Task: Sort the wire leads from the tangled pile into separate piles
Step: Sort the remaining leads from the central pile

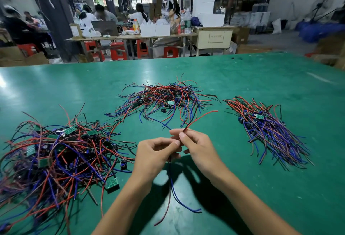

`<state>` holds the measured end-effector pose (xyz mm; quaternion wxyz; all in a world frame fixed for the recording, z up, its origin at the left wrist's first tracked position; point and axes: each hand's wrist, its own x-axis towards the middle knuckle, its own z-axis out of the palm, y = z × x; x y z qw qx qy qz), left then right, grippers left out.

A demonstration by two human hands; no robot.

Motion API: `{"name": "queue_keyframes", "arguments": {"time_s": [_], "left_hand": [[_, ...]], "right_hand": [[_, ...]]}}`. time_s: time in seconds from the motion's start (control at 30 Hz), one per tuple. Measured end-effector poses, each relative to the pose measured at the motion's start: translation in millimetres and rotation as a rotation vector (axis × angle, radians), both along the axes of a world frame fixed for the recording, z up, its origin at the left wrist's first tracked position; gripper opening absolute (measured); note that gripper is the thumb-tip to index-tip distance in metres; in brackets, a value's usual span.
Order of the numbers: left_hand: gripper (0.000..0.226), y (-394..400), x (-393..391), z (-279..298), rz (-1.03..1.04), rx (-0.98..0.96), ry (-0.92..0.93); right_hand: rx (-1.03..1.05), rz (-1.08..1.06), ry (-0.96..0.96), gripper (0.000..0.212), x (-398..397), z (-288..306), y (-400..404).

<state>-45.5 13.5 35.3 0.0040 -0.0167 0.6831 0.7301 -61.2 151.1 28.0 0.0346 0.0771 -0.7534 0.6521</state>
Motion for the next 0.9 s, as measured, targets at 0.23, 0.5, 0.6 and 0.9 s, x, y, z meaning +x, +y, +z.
{"name": "queue_keyframes", "arguments": {"time_s": [0.23, 0.5, 0.6, 0.9], "left_hand": [[0.007, 3.0, 0.9, 0.0, -0.022, -0.006, 0.034], [0.010, -1.3, -1.8, -2.6, -0.030, -0.200, 0.028], [0.009, -1.3, -2.6, -1.0, -0.033, -0.231, 0.012], [0.007, -19.1, -3.7, 5.4, -0.089, -0.305, -0.015]], "right_hand": [[-0.025, -0.194, 0.017, 0.032, 2.1, -12.6, -15.2], [-0.046, -0.348, -0.111, 0.031, -18.2, -9.0, -7.4], [-0.166, -0.351, -0.192, 0.029, -24.8, -4.9, -0.9], [-1.046, -0.048, -0.765, 0.033, -31.5, 0.1, 12.0]]}}
